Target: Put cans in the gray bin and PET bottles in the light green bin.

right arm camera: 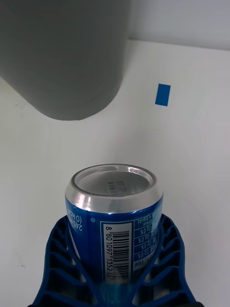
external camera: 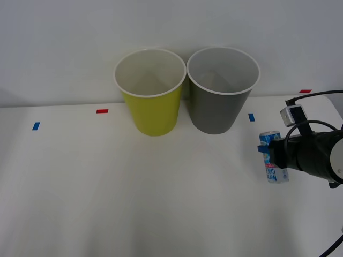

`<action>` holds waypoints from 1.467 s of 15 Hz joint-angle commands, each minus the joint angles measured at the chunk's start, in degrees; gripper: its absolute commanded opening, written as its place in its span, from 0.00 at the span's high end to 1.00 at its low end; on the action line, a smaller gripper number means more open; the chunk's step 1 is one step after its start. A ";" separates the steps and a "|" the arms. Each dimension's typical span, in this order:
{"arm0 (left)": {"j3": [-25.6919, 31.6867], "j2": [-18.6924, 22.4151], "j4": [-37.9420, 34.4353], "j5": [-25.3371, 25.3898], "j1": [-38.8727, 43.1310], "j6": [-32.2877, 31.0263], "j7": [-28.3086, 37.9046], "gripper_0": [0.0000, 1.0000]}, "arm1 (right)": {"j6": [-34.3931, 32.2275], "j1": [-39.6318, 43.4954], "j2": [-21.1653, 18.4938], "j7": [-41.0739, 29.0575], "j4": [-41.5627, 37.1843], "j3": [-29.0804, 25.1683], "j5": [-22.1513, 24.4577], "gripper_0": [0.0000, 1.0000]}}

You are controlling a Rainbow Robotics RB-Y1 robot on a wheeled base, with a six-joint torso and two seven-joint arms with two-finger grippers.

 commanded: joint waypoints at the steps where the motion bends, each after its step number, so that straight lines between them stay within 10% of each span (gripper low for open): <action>1: 0.00 0.00 0.00 0.00 0.00 0.00 0.00 0.00 | -0.16 0.32 1.15 2.30 -2.67 -0.71 -4.24 1.00; 11: 0.00 0.00 0.00 0.00 0.00 0.00 0.00 0.00 | -3.41 0.23 2.73 4.85 -10.85 -1.06 -16.28 1.00; 22: 0.00 0.00 0.00 0.00 0.00 0.00 0.00 0.00 | -3.94 -9.26 4.31 -5.79 -19.02 3.25 -11.63 1.00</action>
